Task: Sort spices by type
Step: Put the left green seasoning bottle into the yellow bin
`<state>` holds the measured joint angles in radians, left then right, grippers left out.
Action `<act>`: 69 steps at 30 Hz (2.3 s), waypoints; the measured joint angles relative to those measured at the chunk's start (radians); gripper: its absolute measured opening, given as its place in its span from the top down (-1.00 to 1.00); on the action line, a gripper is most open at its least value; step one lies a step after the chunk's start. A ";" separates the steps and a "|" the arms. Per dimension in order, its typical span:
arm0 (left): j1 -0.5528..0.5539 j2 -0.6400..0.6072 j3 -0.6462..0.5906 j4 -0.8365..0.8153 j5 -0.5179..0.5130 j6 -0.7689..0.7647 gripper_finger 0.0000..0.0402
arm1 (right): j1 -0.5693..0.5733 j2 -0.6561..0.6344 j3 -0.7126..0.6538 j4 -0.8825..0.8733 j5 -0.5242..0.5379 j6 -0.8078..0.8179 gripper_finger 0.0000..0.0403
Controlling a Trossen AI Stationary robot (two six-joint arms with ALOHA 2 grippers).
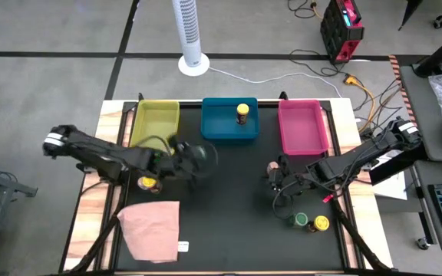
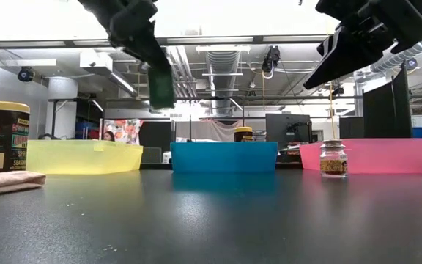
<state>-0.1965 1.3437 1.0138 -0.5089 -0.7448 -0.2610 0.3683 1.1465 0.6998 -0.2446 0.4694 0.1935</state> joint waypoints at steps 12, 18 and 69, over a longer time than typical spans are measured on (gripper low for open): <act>0.476 -0.244 -0.022 -0.176 -0.071 -0.133 0.10 | 0.000 0.000 -0.002 0.020 0.000 -0.011 0.87; 0.638 -0.250 -0.085 -0.094 0.029 -0.145 0.10 | 0.000 0.000 -0.003 0.019 0.000 -0.010 0.87; 0.964 -0.038 -0.341 0.268 0.164 -0.274 0.10 | -0.002 0.000 -0.053 0.035 0.004 0.012 0.87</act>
<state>0.7671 1.3060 0.6730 -0.2407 -0.5808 -0.5354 0.3660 1.1465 0.6464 -0.2096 0.4732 0.2058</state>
